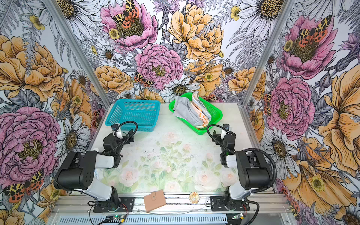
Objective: Fold and stack the towels
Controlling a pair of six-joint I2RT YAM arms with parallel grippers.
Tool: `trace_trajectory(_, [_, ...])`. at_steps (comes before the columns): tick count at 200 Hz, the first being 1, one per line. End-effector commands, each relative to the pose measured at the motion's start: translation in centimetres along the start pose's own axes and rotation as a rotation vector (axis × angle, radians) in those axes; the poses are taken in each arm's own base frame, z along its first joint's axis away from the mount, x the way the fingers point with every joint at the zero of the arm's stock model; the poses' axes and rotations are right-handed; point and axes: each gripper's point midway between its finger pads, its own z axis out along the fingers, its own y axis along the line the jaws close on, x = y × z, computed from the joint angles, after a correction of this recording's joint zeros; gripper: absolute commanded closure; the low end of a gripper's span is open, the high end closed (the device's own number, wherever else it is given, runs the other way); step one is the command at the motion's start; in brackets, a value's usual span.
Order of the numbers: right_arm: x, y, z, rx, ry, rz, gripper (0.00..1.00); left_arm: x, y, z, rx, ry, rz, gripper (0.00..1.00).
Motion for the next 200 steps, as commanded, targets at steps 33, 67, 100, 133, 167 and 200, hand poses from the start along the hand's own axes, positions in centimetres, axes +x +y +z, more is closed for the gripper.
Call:
trace_trajectory(33, [-1.4,-0.1,-0.4,0.011,-0.050,0.002,0.00,-1.2,0.0,0.2,-0.018,-0.027,0.006,0.01])
trace_trajectory(67, [-1.3,-1.7,0.0,0.097,-0.028,0.036,0.01,-1.2,0.1,0.1,-0.011,-0.030,0.003,0.01])
trace_trajectory(100, [-1.3,-1.5,0.1,0.090,-0.025,0.031,0.00,-1.2,0.1,0.2,-0.009,-0.029,0.000,0.01])
trace_trajectory(133, [-1.3,-1.5,0.1,0.090,-0.024,0.031,0.00,-1.3,0.1,0.1,-0.009,-0.031,0.001,0.01])
trace_trajectory(167, [-1.9,-1.7,-0.9,0.097,-0.066,0.039,0.01,-1.8,0.6,-0.9,-0.038,-0.085,-0.012,0.01])
trace_trajectory(200, [-5.7,-3.8,-6.3,0.195,-0.185,0.118,0.00,-4.8,-0.9,-4.2,-0.142,-0.179,0.090,0.01])
